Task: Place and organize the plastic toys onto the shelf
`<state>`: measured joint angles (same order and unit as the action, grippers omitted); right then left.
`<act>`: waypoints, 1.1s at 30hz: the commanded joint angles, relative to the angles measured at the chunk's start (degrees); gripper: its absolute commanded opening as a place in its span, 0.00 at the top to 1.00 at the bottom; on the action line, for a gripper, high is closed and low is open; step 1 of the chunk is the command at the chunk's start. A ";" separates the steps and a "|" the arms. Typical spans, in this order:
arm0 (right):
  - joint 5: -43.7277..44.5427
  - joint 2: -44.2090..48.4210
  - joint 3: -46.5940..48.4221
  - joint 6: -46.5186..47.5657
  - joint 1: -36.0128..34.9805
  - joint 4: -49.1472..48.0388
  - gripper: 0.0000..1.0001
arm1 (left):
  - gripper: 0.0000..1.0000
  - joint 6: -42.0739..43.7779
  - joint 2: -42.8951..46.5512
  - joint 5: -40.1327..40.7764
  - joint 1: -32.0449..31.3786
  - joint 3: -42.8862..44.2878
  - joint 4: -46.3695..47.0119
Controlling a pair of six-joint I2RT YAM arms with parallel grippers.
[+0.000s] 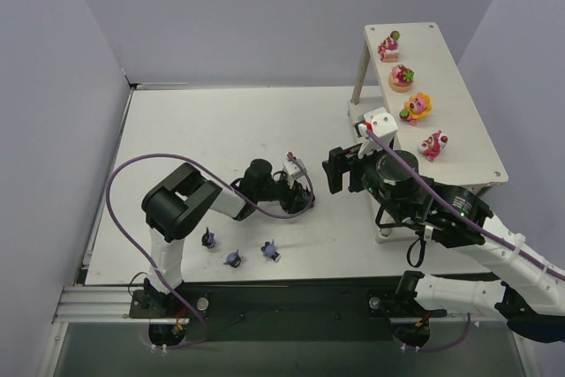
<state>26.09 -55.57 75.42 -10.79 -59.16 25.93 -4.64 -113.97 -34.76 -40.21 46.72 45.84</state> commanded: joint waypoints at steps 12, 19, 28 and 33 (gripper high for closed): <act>2.12 2.13 -1.59 0.77 1.32 -1.32 0.26 | 0.87 -1.68 -1.43 -0.92 -1.54 2.15 4.95; 2.48 2.92 -2.20 0.33 1.68 -1.32 0.26 | 0.96 -4.14 2.08 -1.62 -3.56 1.27 7.15; 2.48 4.15 -2.03 0.42 1.94 -1.32 0.27 | 0.97 -4.32 7.18 -1.10 -9.27 4.43 5.66; 2.22 5.47 -2.29 0.33 2.03 -1.24 0.26 | 0.97 -3.88 6.40 -1.18 -12.52 11.00 1.45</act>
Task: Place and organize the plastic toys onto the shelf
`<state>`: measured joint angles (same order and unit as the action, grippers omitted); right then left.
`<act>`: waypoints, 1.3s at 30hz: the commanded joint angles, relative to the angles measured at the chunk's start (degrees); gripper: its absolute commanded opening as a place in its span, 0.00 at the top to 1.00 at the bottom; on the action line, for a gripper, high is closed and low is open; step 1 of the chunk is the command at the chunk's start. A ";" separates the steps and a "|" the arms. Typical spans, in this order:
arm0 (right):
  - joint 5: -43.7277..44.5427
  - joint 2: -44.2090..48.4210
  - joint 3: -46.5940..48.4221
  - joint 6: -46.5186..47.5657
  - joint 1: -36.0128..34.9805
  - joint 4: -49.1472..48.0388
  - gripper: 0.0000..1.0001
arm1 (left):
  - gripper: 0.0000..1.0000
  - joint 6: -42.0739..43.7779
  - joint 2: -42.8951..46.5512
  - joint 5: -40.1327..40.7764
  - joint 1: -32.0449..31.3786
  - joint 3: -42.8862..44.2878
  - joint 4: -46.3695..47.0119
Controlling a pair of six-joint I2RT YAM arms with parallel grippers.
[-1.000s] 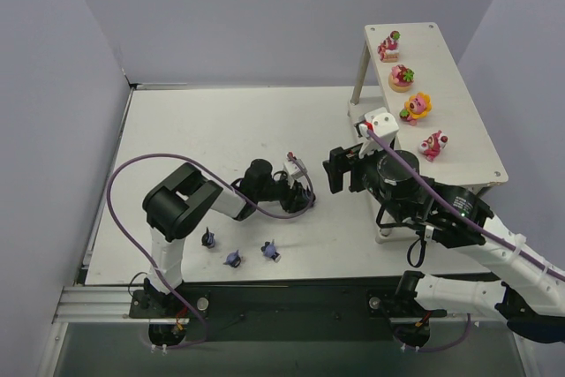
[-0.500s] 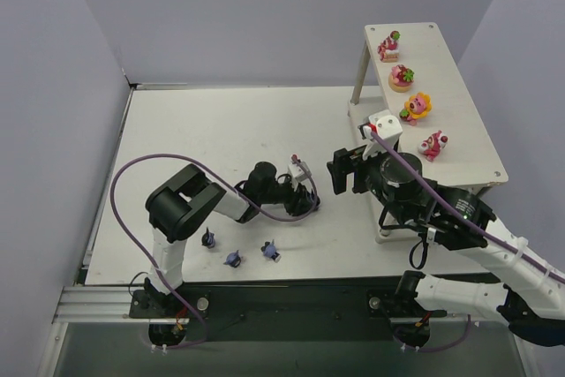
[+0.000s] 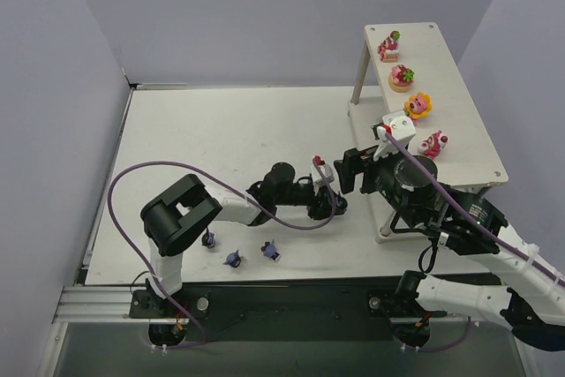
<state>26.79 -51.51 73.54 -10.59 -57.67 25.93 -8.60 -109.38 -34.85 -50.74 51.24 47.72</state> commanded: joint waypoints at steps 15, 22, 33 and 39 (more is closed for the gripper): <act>0.81 4.31 -1.29 -0.13 0.72 -0.18 0.26 | 0.97 1.74 -9.35 -4.43 -5.07 24.86 -10.62; 0.64 4.57 -1.91 -0.22 0.89 -0.18 0.26 | 0.97 4.90 -11.99 -3.38 -6.39 28.82 -15.20; 0.37 5.27 -2.96 -0.66 0.80 0.17 0.26 | 0.97 7.11 -15.77 -0.13 -8.67 33.74 -18.37; 0.29 5.45 -3.23 -0.92 0.80 0.61 0.26 | 0.97 7.19 -18.49 0.31 -9.03 37.17 -18.63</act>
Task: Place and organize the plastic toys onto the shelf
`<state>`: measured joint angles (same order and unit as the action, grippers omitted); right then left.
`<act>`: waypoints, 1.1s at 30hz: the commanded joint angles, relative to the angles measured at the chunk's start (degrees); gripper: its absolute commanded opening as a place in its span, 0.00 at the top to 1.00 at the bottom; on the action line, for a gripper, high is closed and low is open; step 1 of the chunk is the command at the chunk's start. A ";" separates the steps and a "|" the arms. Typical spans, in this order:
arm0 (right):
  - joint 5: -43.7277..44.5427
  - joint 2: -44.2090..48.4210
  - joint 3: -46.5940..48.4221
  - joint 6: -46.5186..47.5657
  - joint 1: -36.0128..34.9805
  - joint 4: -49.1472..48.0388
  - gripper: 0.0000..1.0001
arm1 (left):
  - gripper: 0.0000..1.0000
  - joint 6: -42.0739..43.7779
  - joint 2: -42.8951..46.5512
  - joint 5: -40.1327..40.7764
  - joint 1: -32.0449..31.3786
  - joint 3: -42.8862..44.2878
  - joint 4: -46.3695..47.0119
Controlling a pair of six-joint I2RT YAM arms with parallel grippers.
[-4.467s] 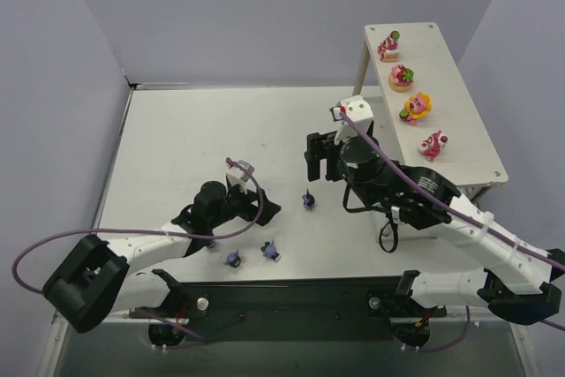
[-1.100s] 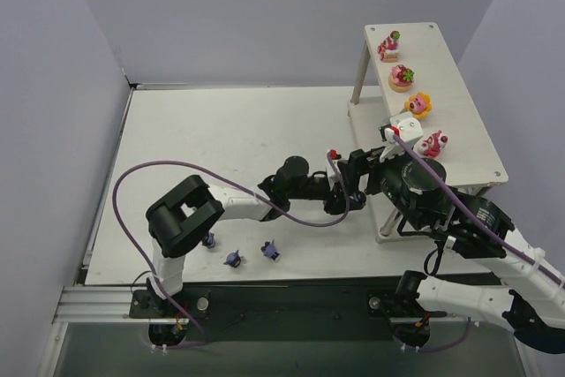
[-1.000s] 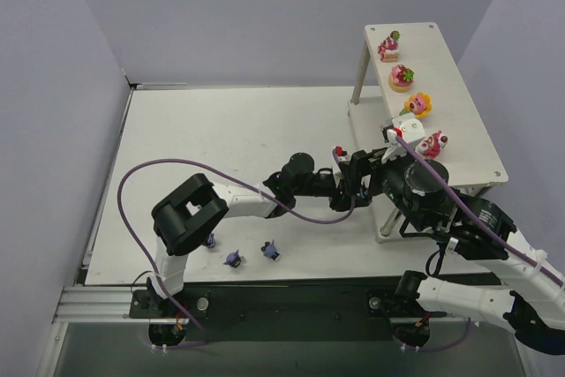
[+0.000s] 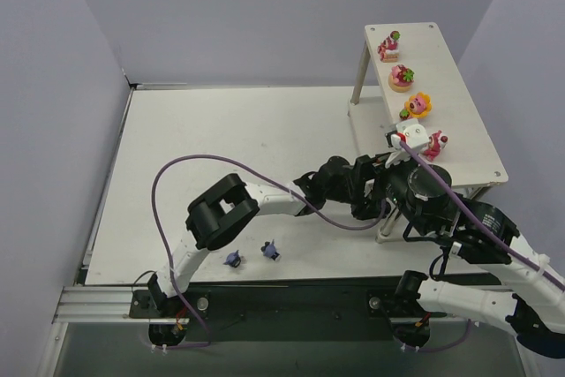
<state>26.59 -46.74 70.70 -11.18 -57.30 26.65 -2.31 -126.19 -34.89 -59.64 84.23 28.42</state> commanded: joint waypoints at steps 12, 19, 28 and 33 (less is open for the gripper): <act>1.01 1.30 -1.00 -0.33 0.52 0.06 0.26 | 0.96 1.69 -5.47 0.35 -0.13 9.64 -2.41; 1.53 1.48 -1.17 -0.25 0.52 0.07 0.26 | 0.75 4.06 -4.94 1.23 -0.65 8.85 -4.07; 1.80 1.21 -1.17 -0.07 0.52 0.07 0.26 | 0.62 6.79 -5.03 3.17 -1.45 9.99 -7.33; 2.24 1.39 -1.09 0.02 0.52 0.15 0.26 | 0.50 6.88 -4.68 3.34 -1.54 9.55 -7.24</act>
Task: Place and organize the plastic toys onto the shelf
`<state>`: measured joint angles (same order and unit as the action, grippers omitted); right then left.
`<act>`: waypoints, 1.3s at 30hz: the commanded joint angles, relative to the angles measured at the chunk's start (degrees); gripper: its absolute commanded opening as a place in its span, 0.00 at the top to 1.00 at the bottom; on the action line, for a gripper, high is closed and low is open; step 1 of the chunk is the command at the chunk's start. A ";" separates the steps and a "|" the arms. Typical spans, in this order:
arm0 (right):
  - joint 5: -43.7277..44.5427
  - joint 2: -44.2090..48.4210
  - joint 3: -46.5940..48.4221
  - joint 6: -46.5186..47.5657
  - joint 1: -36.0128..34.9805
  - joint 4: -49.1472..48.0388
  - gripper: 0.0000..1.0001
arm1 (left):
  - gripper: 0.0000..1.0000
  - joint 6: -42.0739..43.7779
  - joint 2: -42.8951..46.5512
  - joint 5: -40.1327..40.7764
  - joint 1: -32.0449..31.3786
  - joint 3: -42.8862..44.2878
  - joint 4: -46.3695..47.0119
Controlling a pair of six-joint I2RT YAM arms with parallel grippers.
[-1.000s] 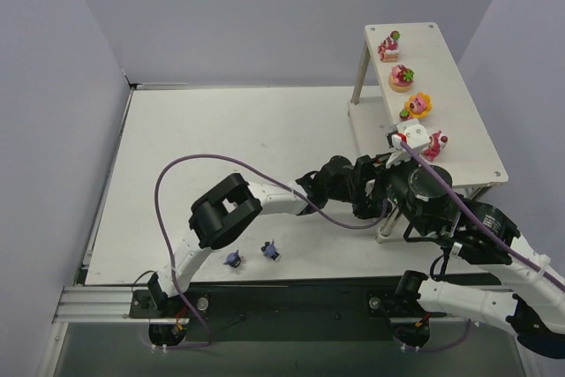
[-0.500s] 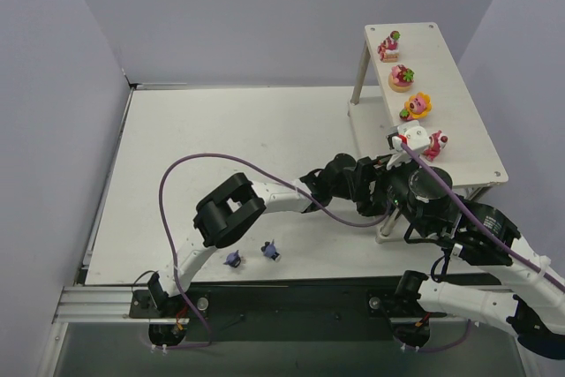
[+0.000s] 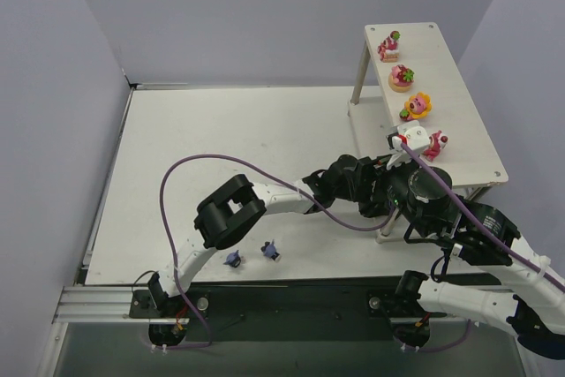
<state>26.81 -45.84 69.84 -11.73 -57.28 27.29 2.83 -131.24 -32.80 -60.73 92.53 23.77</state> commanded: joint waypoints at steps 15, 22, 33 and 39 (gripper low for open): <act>2.99 0.67 -0.41 0.83 0.59 -0.57 0.26 | 0.26 1.83 2.30 0.63 -0.35 -1.74 -0.21; 3.08 0.58 -0.32 0.57 0.76 -0.57 0.26 | 0.13 2.62 6.60 2.64 -0.35 -8.13 3.47; 2.90 0.23 -0.32 -0.23 1.47 -0.57 0.26 | 0.03 3.68 15.21 10.02 -0.09 -17.99 6.64; 2.38 0.23 -0.94 -1.02 1.82 -0.39 0.25 | 0.03 -4.39 25.93 29.60 0.17 -28.36 3.48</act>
<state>28.12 -45.54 69.76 -12.12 -55.99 27.29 4.03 -115.09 -17.65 -60.77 69.08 27.40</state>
